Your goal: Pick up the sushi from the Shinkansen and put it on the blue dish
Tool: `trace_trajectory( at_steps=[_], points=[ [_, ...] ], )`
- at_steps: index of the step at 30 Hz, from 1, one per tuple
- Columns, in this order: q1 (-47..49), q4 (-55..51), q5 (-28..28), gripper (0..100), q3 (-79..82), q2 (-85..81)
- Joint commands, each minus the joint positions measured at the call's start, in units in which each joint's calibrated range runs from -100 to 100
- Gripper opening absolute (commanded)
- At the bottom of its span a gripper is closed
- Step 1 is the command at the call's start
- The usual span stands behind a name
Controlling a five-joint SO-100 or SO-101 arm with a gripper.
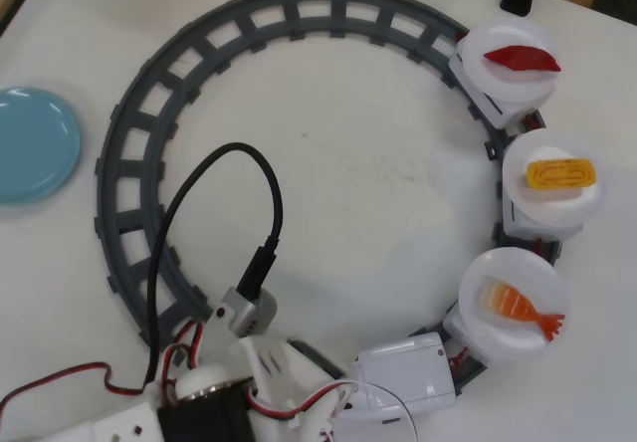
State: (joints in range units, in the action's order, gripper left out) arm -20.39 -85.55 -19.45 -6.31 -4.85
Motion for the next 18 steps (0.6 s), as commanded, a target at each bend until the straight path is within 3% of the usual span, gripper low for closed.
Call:
trace_trajectory(
  at_steps=[1, 18],
  points=[
    [1.29, -2.14, 2.09, 22, -1.62, -4.56],
    [1.38, -3.75, 2.72, 22, -1.53, -6.47]
  ],
)
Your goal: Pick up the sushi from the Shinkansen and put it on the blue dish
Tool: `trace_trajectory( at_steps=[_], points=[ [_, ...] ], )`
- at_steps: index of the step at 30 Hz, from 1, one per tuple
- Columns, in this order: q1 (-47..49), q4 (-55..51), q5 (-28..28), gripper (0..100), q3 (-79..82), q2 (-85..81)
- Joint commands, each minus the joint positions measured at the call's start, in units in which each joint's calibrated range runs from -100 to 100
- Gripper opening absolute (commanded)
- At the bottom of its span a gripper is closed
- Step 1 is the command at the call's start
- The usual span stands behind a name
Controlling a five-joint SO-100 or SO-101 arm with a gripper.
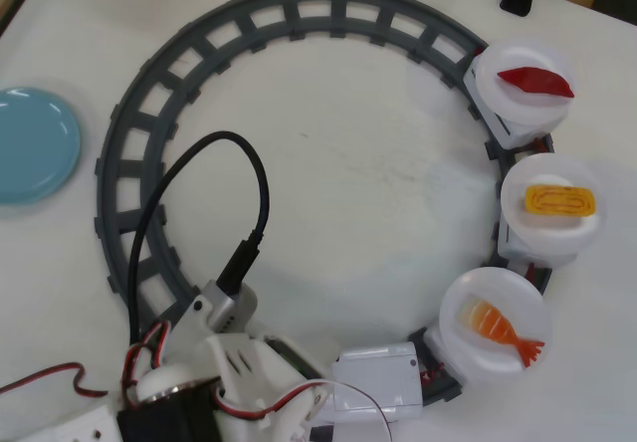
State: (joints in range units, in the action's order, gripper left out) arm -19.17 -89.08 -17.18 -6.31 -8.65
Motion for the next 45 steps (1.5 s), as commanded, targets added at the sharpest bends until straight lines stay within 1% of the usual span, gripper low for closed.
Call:
trace_trajectory(
  at_steps=[1, 13, 20, 24, 45],
  points=[
    [0.15, -0.22, 0.44, 22, -1.53, -2.68],
    [1.47, 0.63, 1.38, 22, 1.35, -3.01],
    [1.30, 5.89, 1.43, 22, 8.57, -3.26],
    [1.30, 9.12, 2.58, 22, 11.90, -3.34],
    [1.47, 11.58, 4.10, 22, 11.36, -3.09]
  ],
)
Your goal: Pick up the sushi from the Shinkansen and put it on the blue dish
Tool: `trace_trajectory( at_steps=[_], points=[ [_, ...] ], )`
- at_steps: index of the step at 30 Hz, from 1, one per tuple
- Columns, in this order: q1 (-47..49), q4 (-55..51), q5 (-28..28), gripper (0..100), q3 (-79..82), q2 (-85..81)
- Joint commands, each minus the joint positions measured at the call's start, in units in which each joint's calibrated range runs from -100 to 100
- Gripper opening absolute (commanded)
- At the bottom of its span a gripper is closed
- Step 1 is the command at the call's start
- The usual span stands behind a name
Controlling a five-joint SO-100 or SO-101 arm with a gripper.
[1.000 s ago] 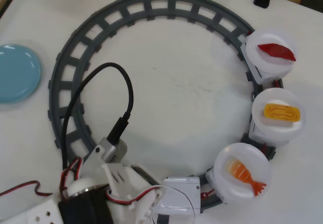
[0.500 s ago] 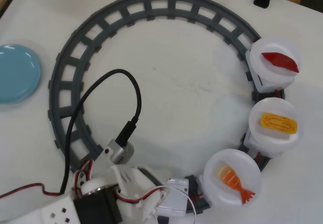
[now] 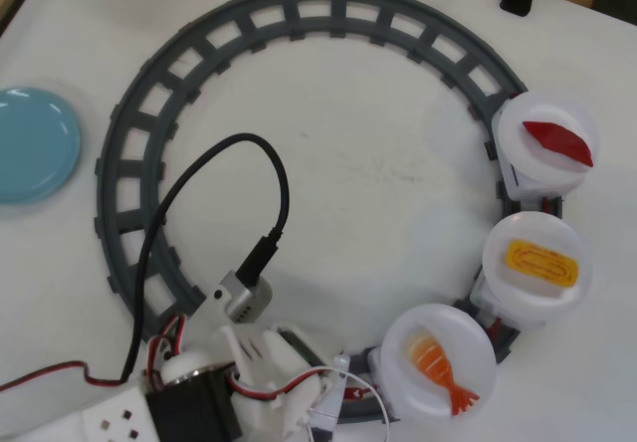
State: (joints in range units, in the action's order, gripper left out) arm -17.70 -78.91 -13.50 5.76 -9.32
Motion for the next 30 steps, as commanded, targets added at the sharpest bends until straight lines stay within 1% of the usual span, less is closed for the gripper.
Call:
trace_trajectory(
  at_steps=[1, 8, 14, 18, 27, 30],
  points=[
    [0.00, 2.01, 0.90, 22, -0.71, -2.33],
    [1.15, 3.45, 4.56, 22, -0.71, -2.00],
    [2.47, 4.72, 9.37, 22, -0.62, -1.92],
    [2.47, 4.81, 11.62, 22, -0.71, -1.75],
    [1.76, 5.91, 12.56, 22, -0.71, 4.88],
    [1.41, 7.95, 12.56, 22, -0.35, 5.80]
  ],
)
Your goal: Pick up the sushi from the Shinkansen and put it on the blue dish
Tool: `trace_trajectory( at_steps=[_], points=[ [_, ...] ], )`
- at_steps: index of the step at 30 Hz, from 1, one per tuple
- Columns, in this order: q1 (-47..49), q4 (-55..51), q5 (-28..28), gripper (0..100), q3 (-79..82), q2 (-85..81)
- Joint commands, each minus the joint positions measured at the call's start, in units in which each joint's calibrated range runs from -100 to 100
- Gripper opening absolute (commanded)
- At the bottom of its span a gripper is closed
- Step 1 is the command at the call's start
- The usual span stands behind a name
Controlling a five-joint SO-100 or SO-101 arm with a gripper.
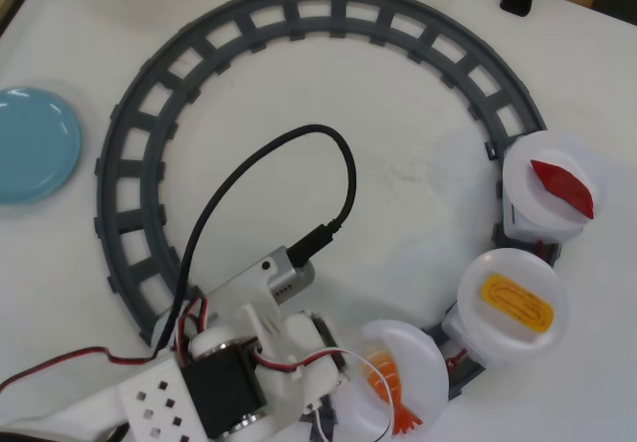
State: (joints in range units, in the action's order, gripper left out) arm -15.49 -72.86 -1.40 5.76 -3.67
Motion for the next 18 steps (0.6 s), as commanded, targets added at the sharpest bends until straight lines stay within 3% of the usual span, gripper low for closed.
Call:
trace_trajectory(
  at_steps=[1, 18],
  points=[
    [-1.15, 2.50, 0.46, 22, -0.26, 0.48],
    [-3.61, 3.09, 0.25, 22, 2.35, 2.30]
  ],
)
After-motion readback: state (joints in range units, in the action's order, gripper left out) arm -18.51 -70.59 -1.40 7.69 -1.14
